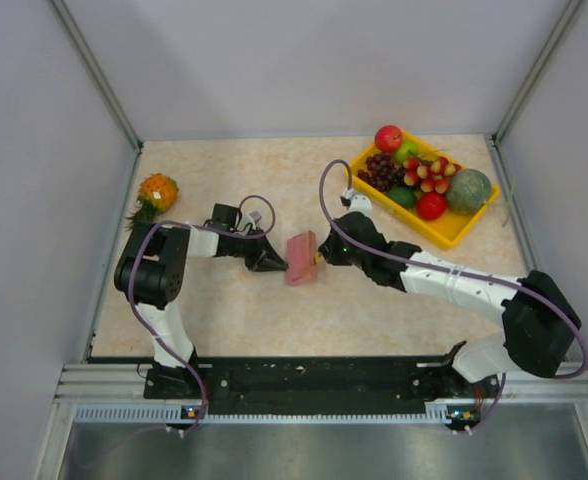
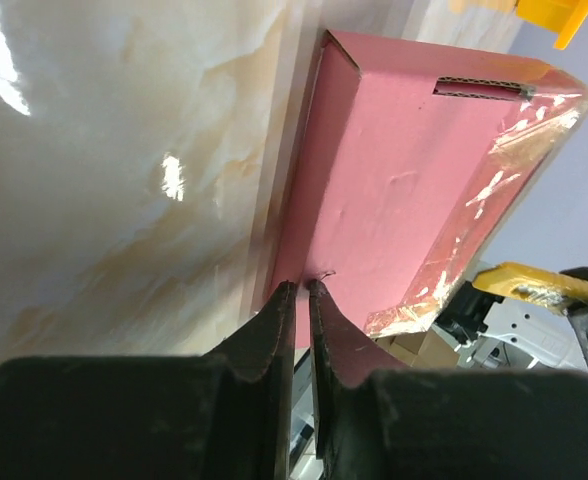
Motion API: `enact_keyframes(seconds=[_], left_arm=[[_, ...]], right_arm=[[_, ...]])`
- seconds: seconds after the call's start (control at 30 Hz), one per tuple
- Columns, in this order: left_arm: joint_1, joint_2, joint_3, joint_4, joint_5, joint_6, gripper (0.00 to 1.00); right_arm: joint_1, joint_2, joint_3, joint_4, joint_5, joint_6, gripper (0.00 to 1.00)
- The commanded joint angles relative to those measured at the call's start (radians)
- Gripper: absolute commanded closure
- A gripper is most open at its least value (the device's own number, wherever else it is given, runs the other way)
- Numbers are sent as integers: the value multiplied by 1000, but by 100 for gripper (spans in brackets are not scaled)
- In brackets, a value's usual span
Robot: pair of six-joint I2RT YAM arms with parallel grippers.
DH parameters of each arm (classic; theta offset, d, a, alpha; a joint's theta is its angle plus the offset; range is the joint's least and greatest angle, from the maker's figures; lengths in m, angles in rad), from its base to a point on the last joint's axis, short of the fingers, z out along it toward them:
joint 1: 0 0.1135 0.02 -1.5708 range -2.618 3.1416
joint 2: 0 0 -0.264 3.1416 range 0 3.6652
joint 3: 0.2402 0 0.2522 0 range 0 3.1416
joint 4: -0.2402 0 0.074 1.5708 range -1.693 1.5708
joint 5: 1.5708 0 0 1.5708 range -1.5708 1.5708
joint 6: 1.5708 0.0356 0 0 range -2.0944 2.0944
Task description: Unpack the express box
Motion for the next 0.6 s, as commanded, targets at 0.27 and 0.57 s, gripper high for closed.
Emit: enact_keyframes(seconds=[0.27,0.57], left_arm=[[19,25,-16,2,-43,6,87],[27,-32,16,-94,-105,55,86]], right_arm=[[77,87,124,29,16,-20,100],[95,119,140,15,37,-38,100]])
